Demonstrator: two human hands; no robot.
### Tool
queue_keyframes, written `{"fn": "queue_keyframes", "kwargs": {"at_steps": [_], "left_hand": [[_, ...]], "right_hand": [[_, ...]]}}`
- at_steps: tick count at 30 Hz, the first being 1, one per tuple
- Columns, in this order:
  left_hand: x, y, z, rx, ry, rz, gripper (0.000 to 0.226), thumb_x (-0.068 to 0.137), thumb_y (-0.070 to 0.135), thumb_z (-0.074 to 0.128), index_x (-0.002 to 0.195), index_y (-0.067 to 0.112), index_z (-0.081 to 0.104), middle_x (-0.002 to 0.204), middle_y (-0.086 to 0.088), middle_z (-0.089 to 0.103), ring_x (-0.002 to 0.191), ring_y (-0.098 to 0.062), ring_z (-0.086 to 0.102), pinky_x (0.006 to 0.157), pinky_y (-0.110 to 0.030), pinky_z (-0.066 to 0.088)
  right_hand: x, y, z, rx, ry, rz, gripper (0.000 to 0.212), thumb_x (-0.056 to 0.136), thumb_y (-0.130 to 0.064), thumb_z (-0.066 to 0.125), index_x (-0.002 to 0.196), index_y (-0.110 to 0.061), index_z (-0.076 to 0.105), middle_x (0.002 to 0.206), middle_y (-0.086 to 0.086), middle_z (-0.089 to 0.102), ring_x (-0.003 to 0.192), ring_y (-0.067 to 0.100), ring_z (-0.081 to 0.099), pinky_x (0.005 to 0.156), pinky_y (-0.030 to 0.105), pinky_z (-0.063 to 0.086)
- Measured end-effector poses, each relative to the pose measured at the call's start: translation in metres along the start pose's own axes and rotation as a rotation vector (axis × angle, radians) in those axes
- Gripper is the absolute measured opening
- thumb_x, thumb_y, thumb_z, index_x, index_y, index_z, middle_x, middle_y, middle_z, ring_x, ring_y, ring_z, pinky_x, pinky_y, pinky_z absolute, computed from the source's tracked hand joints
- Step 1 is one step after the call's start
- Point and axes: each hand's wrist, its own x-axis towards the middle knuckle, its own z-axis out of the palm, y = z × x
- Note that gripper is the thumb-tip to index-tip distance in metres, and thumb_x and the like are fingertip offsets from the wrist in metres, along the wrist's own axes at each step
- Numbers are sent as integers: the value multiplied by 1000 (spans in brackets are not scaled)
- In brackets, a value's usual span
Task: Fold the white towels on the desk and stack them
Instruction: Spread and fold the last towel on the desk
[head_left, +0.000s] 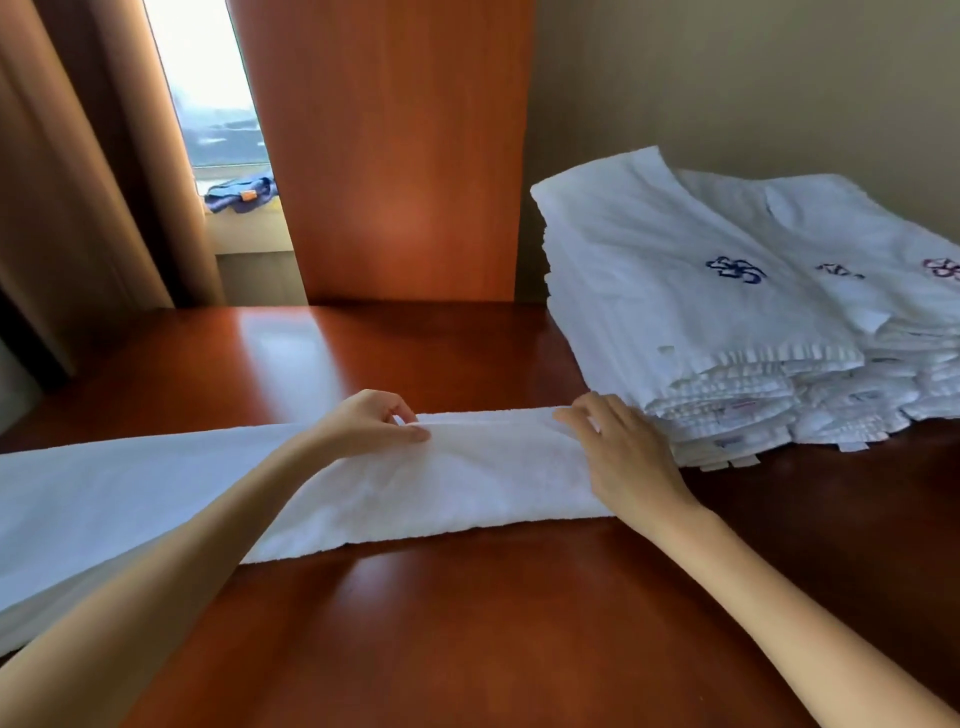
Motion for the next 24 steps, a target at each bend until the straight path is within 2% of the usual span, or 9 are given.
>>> {"fn": "queue_keyframes", "kwargs": {"at_steps": [2, 4, 7, 8, 10, 13, 16, 20, 24], "left_hand": [[-1, -1, 0, -101, -31, 10, 9, 83, 31, 74, 83, 24, 68, 52, 16, 58, 47, 3, 50, 45, -10, 35], [-1, 2, -1, -164, -68, -8, 11, 86, 28, 70, 79, 19, 69, 52, 14, 59, 45, 3, 50, 43, -10, 35], [5, 7, -3, -129, -33, -24, 15, 85, 28, 71, 74, 18, 69, 52, 12, 60, 44, 2, 52, 42, -12, 38], [7, 8, -1, -63, 0, -12, 14, 83, 29, 72, 73, 20, 69, 53, 11, 61, 47, 1, 53, 44, -13, 39], [10, 9, 4, 121, 82, 14, 15, 80, 35, 75, 71, 27, 66, 60, 10, 60, 56, -6, 56, 51, -20, 41], [7, 5, 15, 231, 230, 18, 22, 77, 45, 74, 70, 30, 60, 68, 10, 60, 63, -8, 55, 54, -25, 38], [1, 7, 22, 302, 321, 43, 21, 79, 47, 71, 73, 31, 58, 69, 13, 57, 66, -8, 53, 53, -23, 35], [-16, 11, 27, 301, 386, 79, 12, 84, 41, 67, 87, 29, 63, 80, 12, 59, 74, -15, 54, 58, -27, 33], [-63, -23, 7, 404, 466, 76, 18, 90, 28, 61, 107, 27, 65, 103, 8, 64, 95, -20, 61, 65, -28, 34]], "right_hand": [[-6, -10, 0, 97, 2, -108, 51, 70, 12, 65, 114, -14, 64, 105, 2, 61, 91, 23, 61, 72, 32, 51], [-12, -21, 6, 302, -143, -40, 38, 93, -13, 55, 130, -22, 54, 124, -6, 55, 111, 15, 54, 85, 29, 47], [-9, -18, 18, 302, -375, 85, 50, 104, -38, 34, 152, -28, 24, 159, -7, 17, 148, 16, 10, 118, 35, 16], [-5, -14, 18, 270, -430, 131, 55, 103, -45, 29, 154, -30, 15, 162, -7, 2, 149, 15, -5, 121, 40, 3], [0, -8, 17, 214, -531, 210, 62, 100, -56, 23, 154, -34, 3, 162, -4, -14, 147, 17, -19, 120, 48, -7], [2, -8, 17, 112, -628, 253, 69, 97, -64, 18, 154, -34, -8, 160, 4, -21, 147, 22, -21, 118, 51, -7], [17, -19, 16, 39, -589, 219, 66, 101, -53, 20, 155, -23, -5, 160, 14, -17, 147, 28, -19, 118, 45, -7], [50, -65, 31, 178, -408, -34, 56, 105, -41, 24, 155, -25, 7, 163, 6, -3, 150, 21, -7, 119, 40, -3], [55, -70, 52, 239, -478, -9, 62, 101, -55, 21, 155, -30, 2, 163, -1, -4, 149, 16, -7, 119, 36, -4]]}}
